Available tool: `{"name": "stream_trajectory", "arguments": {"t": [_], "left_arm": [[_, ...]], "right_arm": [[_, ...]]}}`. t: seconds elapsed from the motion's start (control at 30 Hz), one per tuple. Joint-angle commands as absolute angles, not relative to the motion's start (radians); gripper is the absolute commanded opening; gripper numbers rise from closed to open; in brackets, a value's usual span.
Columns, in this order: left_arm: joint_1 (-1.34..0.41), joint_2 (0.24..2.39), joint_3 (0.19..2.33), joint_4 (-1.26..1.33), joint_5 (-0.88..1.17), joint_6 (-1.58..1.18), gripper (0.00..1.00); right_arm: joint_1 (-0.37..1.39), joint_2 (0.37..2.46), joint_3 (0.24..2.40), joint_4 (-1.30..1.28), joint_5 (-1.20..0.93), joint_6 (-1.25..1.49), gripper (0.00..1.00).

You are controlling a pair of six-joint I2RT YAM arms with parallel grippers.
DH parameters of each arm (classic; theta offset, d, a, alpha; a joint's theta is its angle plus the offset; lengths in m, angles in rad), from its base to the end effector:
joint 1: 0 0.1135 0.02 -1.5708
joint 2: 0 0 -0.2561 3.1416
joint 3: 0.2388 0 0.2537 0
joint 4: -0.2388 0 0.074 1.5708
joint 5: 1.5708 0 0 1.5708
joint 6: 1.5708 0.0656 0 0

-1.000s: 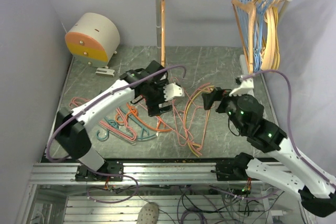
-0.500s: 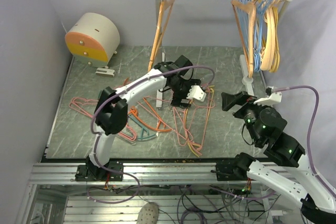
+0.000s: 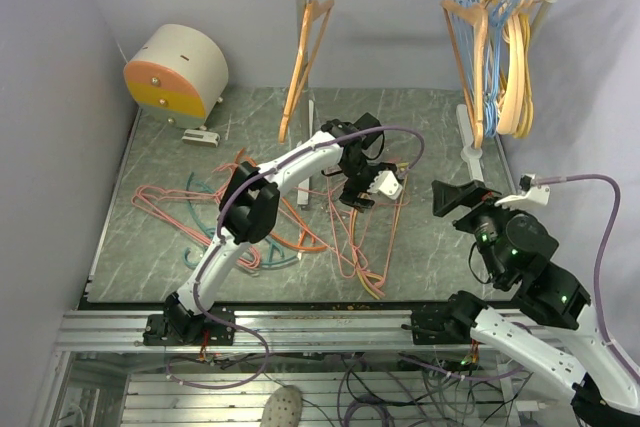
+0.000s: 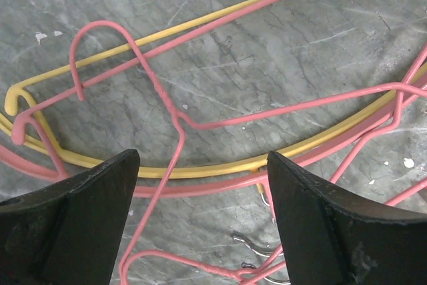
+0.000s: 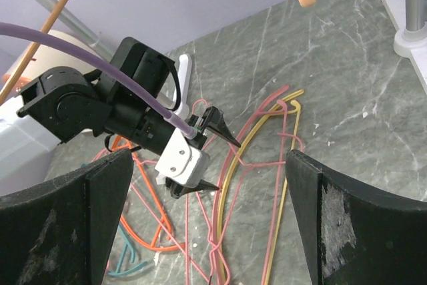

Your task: Organize the hangers

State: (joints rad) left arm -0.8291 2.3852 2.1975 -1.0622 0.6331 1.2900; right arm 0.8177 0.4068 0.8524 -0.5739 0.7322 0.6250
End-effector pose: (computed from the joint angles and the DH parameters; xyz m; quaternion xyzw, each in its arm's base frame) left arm 0.3089 -0.3946 0.1818 0.8425 0.4156 -0.2645 0.2180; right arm 0.1025 0.0453 0.3595 0.1678 0.7207 0.2053 0.6405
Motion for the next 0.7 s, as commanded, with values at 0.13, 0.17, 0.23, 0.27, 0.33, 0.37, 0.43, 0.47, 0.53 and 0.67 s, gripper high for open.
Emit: {"name": "stream_trajectory", "arguments": {"t": [0.13, 0.17, 0.23, 0.27, 0.33, 0.37, 0.43, 0.47, 0.53, 0.67], "left_arm": [[-0.840, 2.430, 2.218, -0.997, 0.660, 1.254, 0.72], [-0.841, 2.432, 2.210, -0.975, 0.651, 1.246, 0.71], [-0.840, 2.428, 2.182, -0.929, 0.636, 1.235, 0.72], [-0.840, 2.428, 2.168, -0.911, 0.629, 1.234, 0.72], [-0.841, 2.434, 2.165, -0.891, 0.620, 1.233, 0.72], [-0.839, 2.442, 2.168, -0.884, 0.614, 1.229, 0.72], [-0.841, 2.456, 2.175, -0.871, 0.603, 1.222, 0.73], [-0.841, 2.460, 2.175, -0.858, 0.597, 1.221, 0.72], [-0.840, 2.468, 2.169, -0.823, 0.577, 1.212, 0.71], [-0.835, 2.496, 2.179, -0.802, 0.556, 1.200, 0.68]], "right_arm": [[0.817, 0.368, 0.851, -0.603, 0.782, 0.636, 0.98], [0.817, 0.366, 0.848, -0.603, 0.782, 0.633, 0.98], [0.817, 0.364, 0.843, -0.606, 0.787, 0.635, 0.98], [0.817, 0.361, 0.841, -0.612, 0.787, 0.637, 0.98], [0.816, 0.355, 0.838, -0.616, 0.787, 0.640, 0.98], [0.816, 0.352, 0.838, -0.617, 0.788, 0.641, 0.98], [0.818, 0.346, 0.838, -0.622, 0.789, 0.643, 0.98], [0.817, 0.344, 0.839, -0.626, 0.791, 0.644, 0.98], [0.818, 0.337, 0.841, -0.630, 0.797, 0.647, 0.98], [0.817, 0.313, 0.837, -0.635, 0.803, 0.647, 0.98]]}}
